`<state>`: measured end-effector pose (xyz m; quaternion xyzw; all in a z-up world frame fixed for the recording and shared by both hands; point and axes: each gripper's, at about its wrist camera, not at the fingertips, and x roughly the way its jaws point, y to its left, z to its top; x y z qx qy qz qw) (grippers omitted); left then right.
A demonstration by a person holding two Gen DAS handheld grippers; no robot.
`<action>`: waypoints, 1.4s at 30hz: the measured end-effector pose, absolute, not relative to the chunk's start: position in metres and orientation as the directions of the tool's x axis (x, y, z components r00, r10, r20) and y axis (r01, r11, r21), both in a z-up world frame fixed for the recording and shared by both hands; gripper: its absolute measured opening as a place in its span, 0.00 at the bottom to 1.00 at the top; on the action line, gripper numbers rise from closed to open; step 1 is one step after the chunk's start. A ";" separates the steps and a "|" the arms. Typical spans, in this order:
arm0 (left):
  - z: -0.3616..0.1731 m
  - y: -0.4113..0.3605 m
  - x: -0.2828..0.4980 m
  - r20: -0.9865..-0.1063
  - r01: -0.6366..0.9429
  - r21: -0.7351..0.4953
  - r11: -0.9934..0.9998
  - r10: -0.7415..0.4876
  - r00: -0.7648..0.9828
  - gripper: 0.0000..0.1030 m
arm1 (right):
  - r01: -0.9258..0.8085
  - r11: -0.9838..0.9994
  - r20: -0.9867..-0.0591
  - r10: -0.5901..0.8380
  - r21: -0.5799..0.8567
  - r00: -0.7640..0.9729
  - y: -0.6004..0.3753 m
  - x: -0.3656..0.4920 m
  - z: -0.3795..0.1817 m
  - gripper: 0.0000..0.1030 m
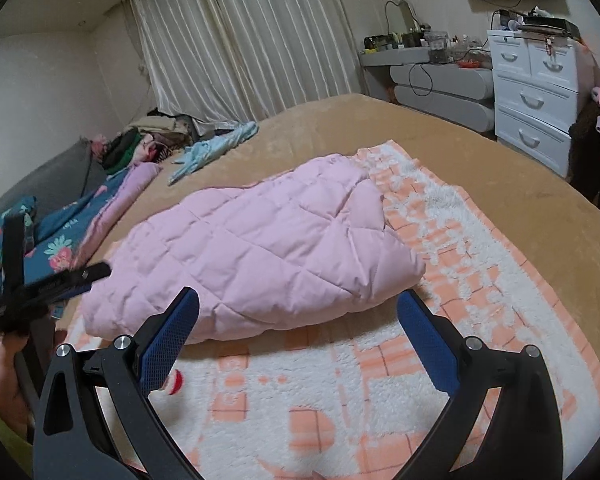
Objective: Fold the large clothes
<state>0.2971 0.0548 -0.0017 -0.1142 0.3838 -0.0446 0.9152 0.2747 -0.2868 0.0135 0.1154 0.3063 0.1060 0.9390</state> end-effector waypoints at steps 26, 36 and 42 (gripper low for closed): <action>-0.072 0.136 0.263 -0.758 -0.243 -0.304 0.921 -0.080 0.648 0.92 | 0.056 0.953 -0.679 0.170 0.297 0.714 -0.294 0.315 -0.055 0.96; -0.103 0.158 0.292 -0.721 -0.313 -0.545 0.778 -0.244 0.649 0.92 | 0.134 0.892 -0.695 0.234 0.431 0.679 -0.307 0.355 -0.085 0.96; -0.128 0.170 0.308 -0.681 -0.362 -0.650 0.669 -0.301 0.668 0.92 | 0.159 0.826 -0.682 0.320 0.540 0.657 -0.312 0.390 -0.104 0.96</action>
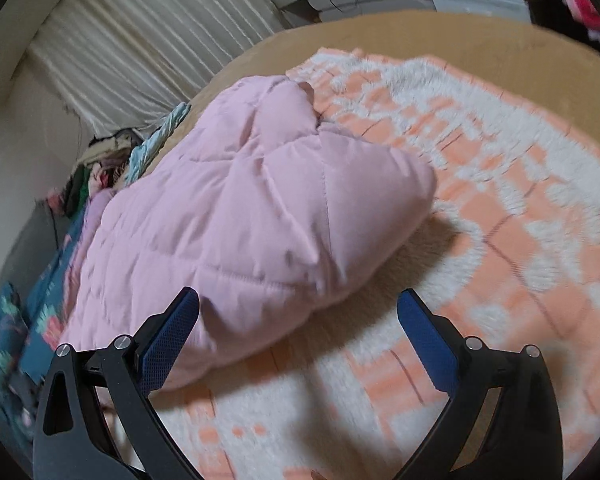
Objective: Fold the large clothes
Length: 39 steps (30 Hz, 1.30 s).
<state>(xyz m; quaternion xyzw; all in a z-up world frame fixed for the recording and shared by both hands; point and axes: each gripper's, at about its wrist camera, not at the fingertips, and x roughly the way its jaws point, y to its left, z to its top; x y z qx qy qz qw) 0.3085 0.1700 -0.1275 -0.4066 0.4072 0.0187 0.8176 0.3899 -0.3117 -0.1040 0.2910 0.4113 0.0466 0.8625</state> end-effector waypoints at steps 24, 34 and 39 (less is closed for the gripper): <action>-0.123 0.165 0.345 -0.606 -0.321 -0.681 0.658 -0.261 0.751 0.69 | 0.017 0.806 -0.584 0.414 0.592 0.698 -0.286 0.446 -0.118 0.62; -0.100 0.146 0.348 -0.634 -0.290 -0.600 0.746 -0.222 0.741 0.45 | -0.066 0.886 -0.608 0.367 0.458 0.704 -0.267 0.444 -0.097 0.40; -0.084 0.146 0.344 -0.632 -0.260 -0.557 0.789 -0.200 0.748 0.39 | -0.110 0.921 -0.609 0.332 0.373 0.720 -0.253 0.435 -0.080 0.35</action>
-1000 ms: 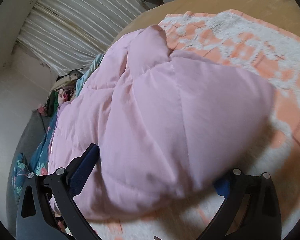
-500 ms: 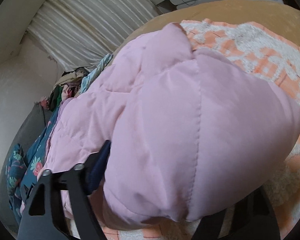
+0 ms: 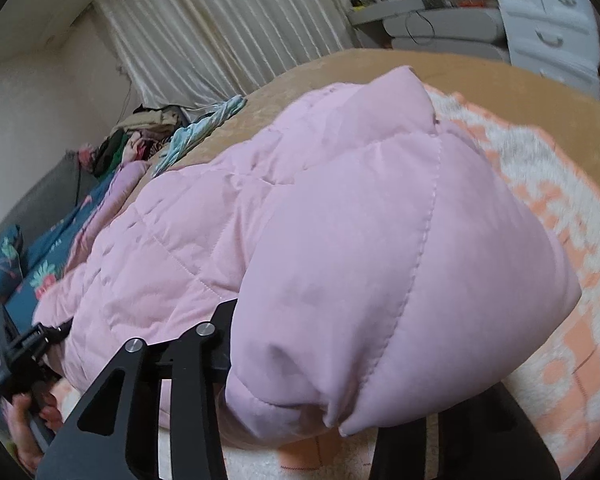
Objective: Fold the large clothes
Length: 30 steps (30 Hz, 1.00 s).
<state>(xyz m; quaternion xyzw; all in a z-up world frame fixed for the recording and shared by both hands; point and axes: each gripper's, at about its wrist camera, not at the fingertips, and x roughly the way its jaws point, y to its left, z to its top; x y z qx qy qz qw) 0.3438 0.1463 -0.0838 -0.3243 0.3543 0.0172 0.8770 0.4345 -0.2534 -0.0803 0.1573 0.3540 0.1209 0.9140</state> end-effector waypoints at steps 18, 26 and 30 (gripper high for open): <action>-0.032 0.139 0.314 -0.625 -0.190 -0.455 0.870 -0.160 0.764 0.33 | -0.226 0.951 -0.593 0.308 0.211 0.744 -0.236 0.378 -0.025 0.30; -0.027 0.157 0.264 -0.636 -0.180 -0.440 0.880 -0.164 0.754 0.33 | -0.256 0.945 -0.587 0.328 0.205 0.740 -0.236 0.327 -0.012 0.30; -0.025 0.161 0.242 -0.640 -0.178 -0.436 0.882 -0.164 0.751 0.33 | -0.256 0.943 -0.591 0.332 0.212 0.735 -0.238 0.305 -0.011 0.30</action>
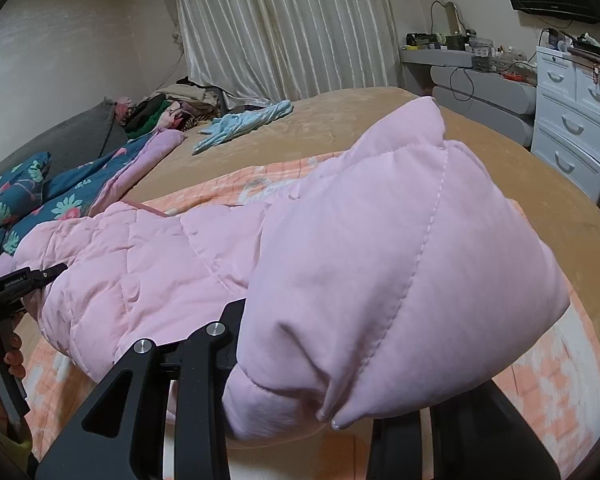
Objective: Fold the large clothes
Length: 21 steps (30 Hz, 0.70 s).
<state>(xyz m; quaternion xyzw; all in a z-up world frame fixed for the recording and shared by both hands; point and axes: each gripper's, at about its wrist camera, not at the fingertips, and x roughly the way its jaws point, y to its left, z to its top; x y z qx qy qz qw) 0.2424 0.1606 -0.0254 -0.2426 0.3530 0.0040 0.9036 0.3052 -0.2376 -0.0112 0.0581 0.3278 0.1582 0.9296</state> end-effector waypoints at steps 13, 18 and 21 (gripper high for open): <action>-0.035 0.162 0.187 -0.647 -0.166 -0.429 0.888 -0.174 0.742 0.34 | -0.258 0.939 -0.594 0.344 0.228 0.727 -0.246 0.250 -0.015 0.30; -0.041 0.161 0.171 -0.649 -0.167 -0.428 0.888 -0.173 0.741 0.34 | -0.253 0.938 -0.597 0.346 0.237 0.724 -0.250 0.234 -0.019 0.30; -0.047 0.162 0.165 -0.653 -0.173 -0.437 0.882 -0.179 0.736 0.36 | -0.235 0.938 -0.603 0.343 0.254 0.720 -0.254 0.229 -0.024 0.30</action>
